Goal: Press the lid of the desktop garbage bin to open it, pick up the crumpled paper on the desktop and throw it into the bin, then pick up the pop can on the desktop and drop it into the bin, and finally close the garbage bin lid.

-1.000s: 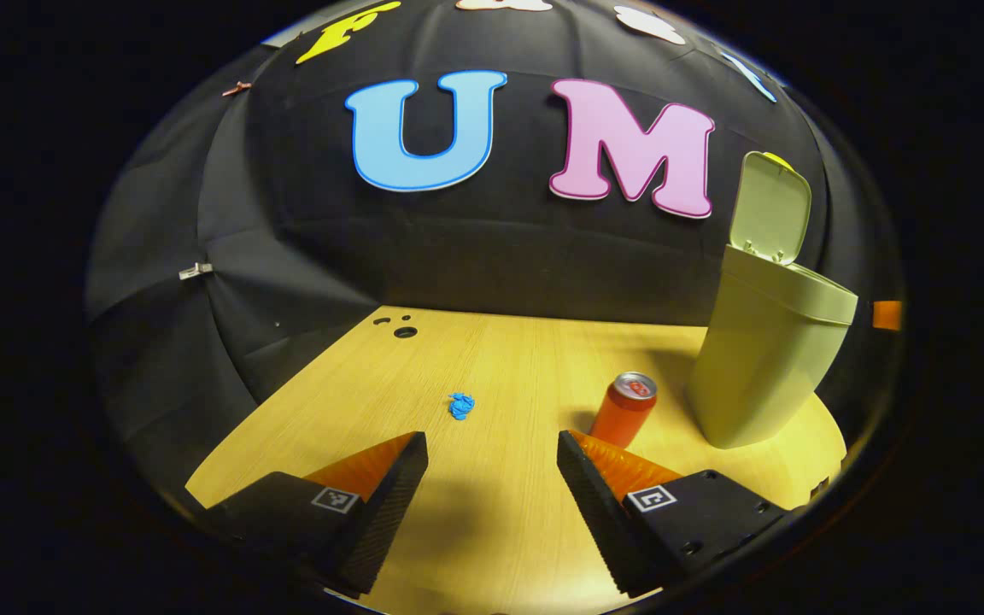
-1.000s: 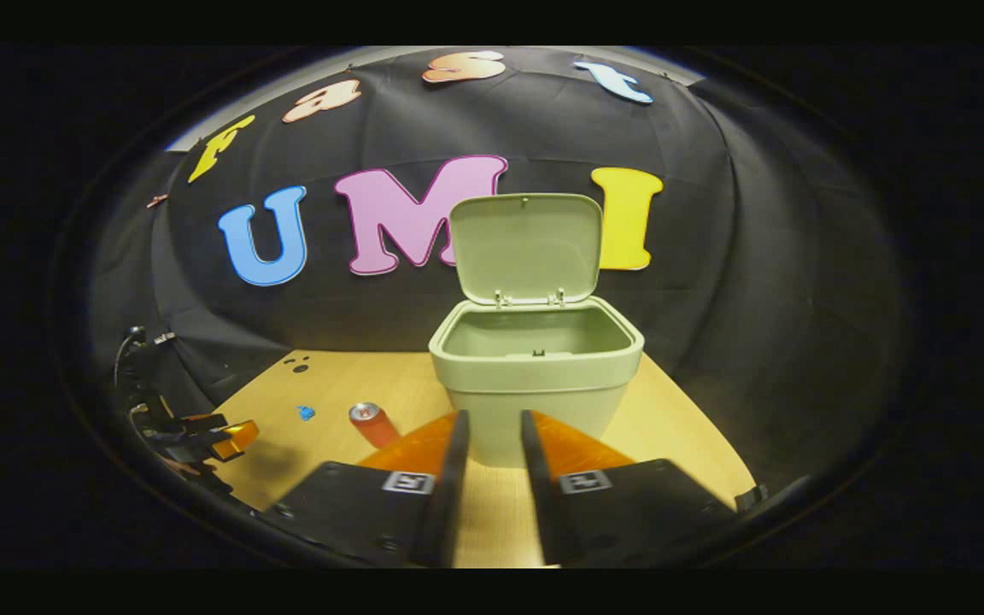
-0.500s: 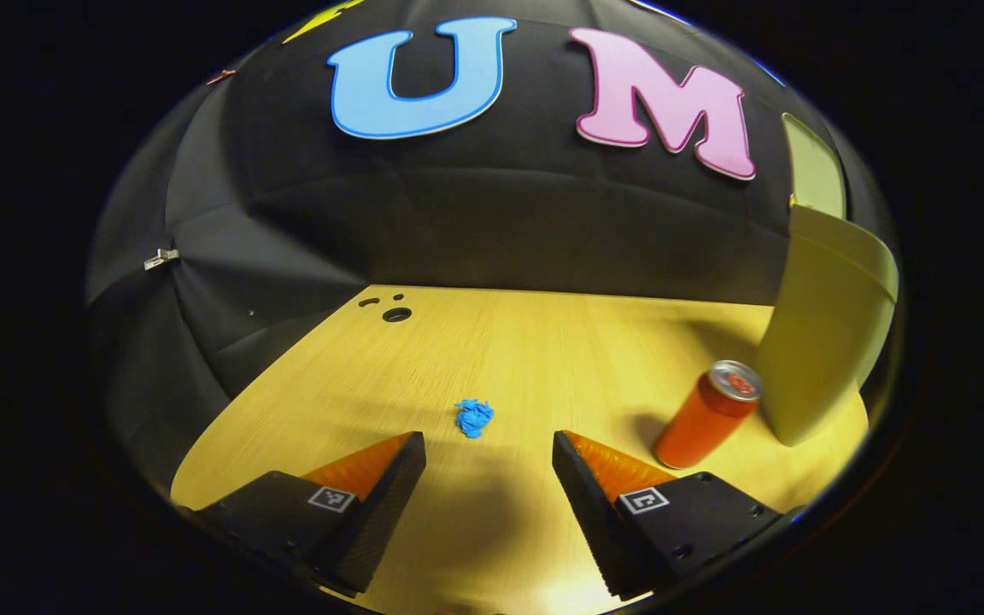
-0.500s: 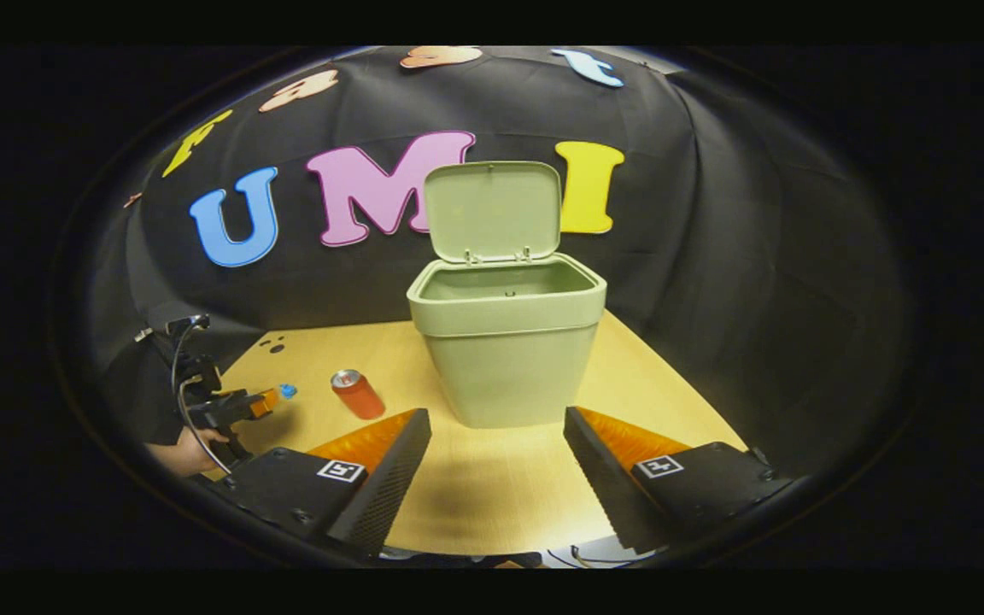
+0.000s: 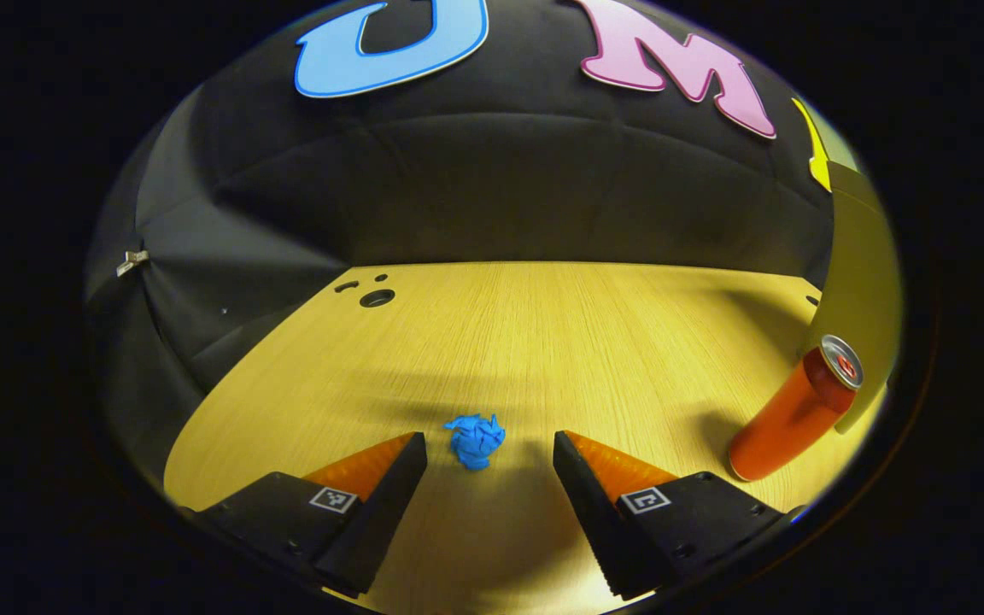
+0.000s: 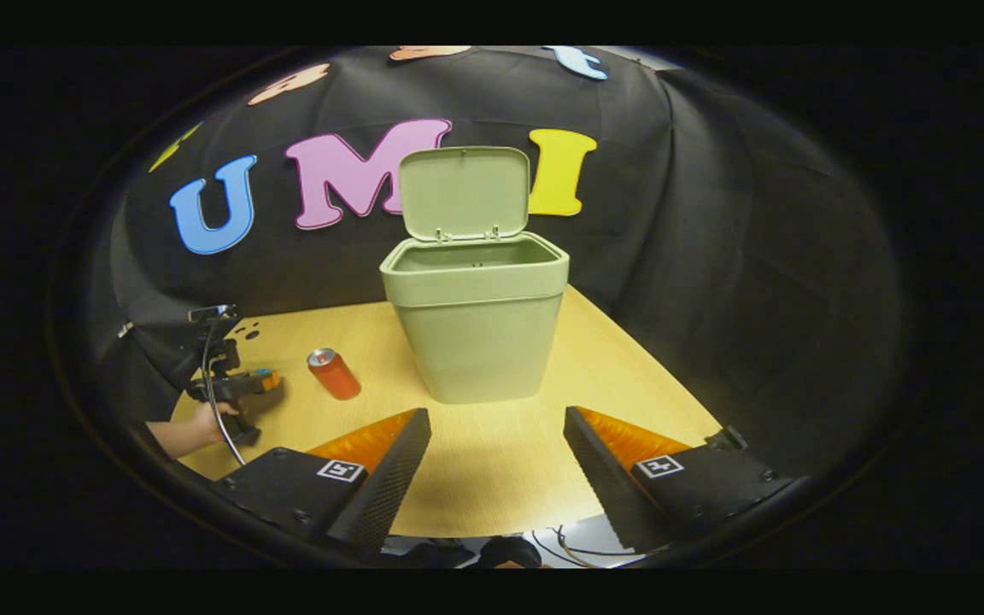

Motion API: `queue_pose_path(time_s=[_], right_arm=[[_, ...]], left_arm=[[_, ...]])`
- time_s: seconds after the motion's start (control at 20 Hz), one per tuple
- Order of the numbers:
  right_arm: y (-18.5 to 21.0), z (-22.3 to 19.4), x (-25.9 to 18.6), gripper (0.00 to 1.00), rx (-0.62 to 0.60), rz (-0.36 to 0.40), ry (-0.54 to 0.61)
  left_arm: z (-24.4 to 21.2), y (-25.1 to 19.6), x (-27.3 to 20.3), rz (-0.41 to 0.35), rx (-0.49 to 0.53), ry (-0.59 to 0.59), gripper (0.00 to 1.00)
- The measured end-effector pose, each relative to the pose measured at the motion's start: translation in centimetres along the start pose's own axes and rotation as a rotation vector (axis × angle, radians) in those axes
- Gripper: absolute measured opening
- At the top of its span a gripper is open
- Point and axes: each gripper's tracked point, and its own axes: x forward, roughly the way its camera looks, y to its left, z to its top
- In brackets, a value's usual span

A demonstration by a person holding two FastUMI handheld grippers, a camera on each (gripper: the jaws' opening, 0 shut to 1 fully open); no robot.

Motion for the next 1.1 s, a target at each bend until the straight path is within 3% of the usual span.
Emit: queue_pose_path(time_s=[0.3, 0.4, 0.45, 0.55, 0.65, 0.75, 1.0, 1.1], right_arm=[[-0.7, -1.9, -0.5, 0.99, 0.03, -0.034, 0.033], [-0.8, -2.0, -0.7, 0.99, 0.029, -0.041, 0.032], [-0.9, -2.1, -0.6, 0.99, 0.028, -0.043, 0.031], [-1.0, -2.2, -0.5, 0.99, 0.028, -0.046, 0.032], [-1.1, -2.0, -0.3, 0.99, 0.04, -0.049, 0.026], [-1.1, -2.1, -0.1, 0.99, 0.054, -0.05, 0.024], [-1.3, -2.7, 0.2, 0.99, 0.06, -0.054, 0.038], [-1.1, -2.6, 0.5, 0.99, 0.065, -0.048, 0.039]], left_arm=[[-1.2, 0.5, 2.2, -0.003, -0.024, 0.099, 0.95], [-1.3, 0.3, 2.0, -0.005, -0.023, 0.101, 0.89], [-1.3, 0.3, 1.9, -0.006, -0.019, 0.104, 0.8], [-1.3, 0.3, 1.9, -0.005, -0.017, 0.105, 0.72], [-1.4, 0.5, 1.8, 0.001, -0.019, 0.106, 0.43], [-1.5, 0.4, 1.7, -0.003, 0.001, 0.113, 0.36], [-0.8, -0.4, 0.7, -0.038, -0.022, 0.104, 0.3], [0.4, -0.7, -0.7, -0.05, -0.037, 0.077, 0.33]])
